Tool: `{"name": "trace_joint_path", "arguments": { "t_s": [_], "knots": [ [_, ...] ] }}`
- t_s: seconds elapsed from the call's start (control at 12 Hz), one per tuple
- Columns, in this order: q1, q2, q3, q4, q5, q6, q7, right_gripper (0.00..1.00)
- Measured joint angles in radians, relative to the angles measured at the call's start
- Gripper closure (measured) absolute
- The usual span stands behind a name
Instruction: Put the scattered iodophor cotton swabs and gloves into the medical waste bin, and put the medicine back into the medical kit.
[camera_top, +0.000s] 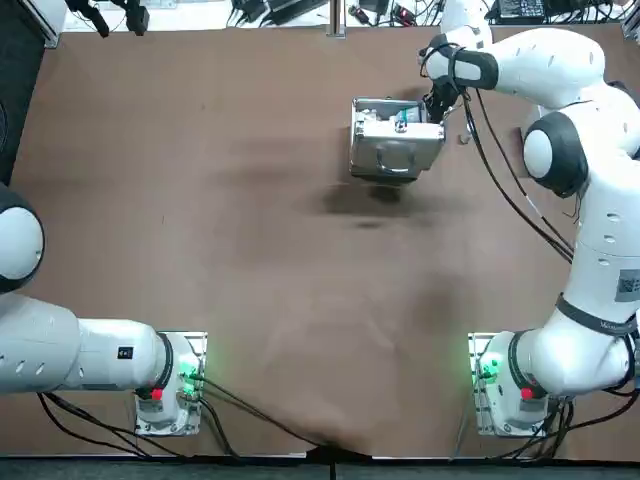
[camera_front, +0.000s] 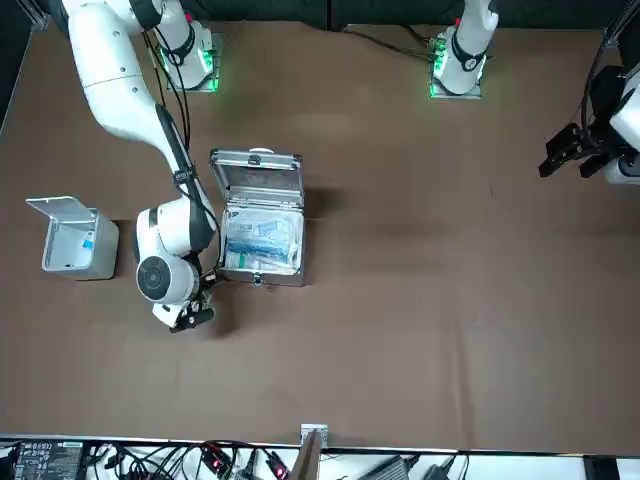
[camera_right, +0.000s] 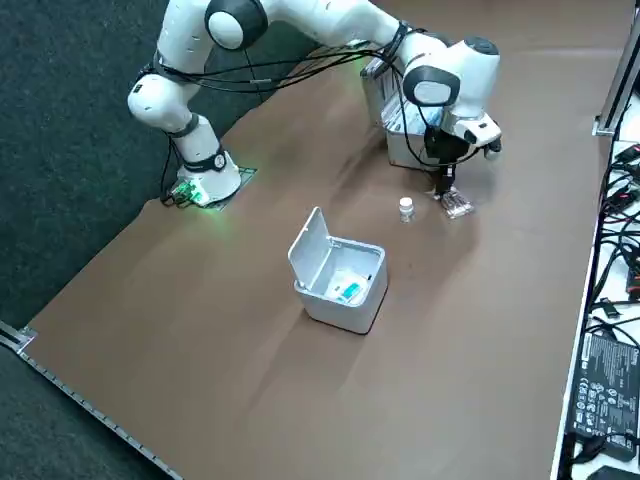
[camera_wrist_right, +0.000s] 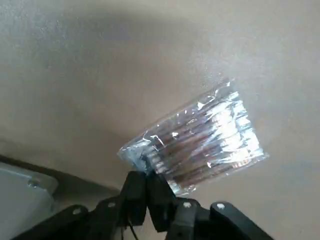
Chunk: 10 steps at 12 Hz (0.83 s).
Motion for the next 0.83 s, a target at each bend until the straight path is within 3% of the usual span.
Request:
{"name": "trace_joint_path", "arguments": {
  "t_s": [0.83],
  "knots": [
    [-0.002,-0.071,-0.002,0.033,0.004,-0.016,0.0,0.95]
  ]
}}
